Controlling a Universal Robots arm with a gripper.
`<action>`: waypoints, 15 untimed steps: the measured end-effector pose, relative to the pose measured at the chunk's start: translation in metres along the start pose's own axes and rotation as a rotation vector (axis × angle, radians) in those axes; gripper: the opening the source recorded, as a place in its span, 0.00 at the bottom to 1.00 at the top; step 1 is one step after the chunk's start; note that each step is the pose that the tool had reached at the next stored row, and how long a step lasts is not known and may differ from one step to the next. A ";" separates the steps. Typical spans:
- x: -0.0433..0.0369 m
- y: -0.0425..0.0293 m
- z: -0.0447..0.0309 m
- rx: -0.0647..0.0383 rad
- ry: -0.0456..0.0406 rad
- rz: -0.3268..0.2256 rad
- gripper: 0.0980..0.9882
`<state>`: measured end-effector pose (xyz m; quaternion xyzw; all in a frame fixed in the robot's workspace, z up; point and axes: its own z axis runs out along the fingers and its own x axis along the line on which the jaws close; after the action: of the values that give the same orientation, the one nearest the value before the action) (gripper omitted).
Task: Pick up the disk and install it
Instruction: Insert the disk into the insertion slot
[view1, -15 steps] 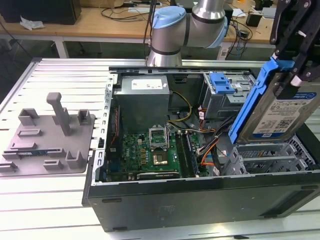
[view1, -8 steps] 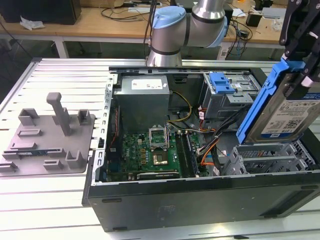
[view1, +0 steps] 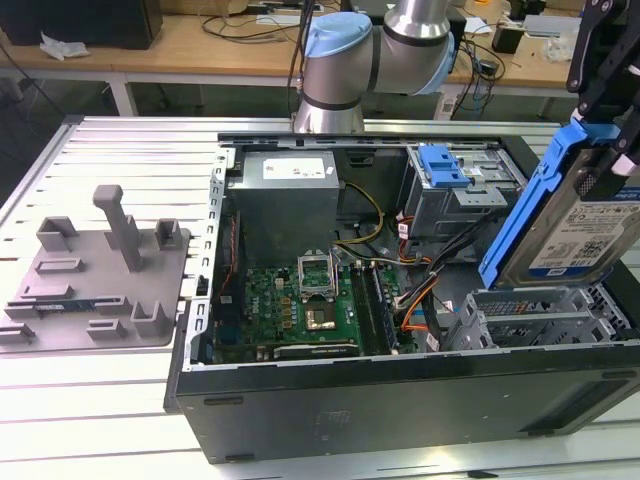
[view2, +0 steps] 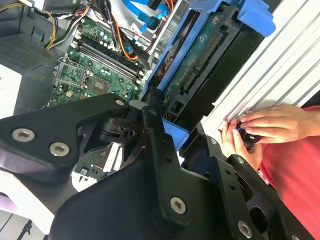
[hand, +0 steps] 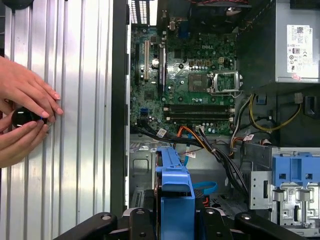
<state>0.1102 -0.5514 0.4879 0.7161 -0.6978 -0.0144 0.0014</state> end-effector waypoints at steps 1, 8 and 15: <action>-0.0008 -0.0005 0.0002 0.000 0.0001 0.000 0.30; -0.0050 -0.0057 0.0016 0.000 0.0002 0.000 0.30; -0.0083 -0.0071 0.0046 0.000 0.0002 0.000 0.30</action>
<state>0.1169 -0.5428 0.4834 0.7161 -0.6978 -0.0143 0.0015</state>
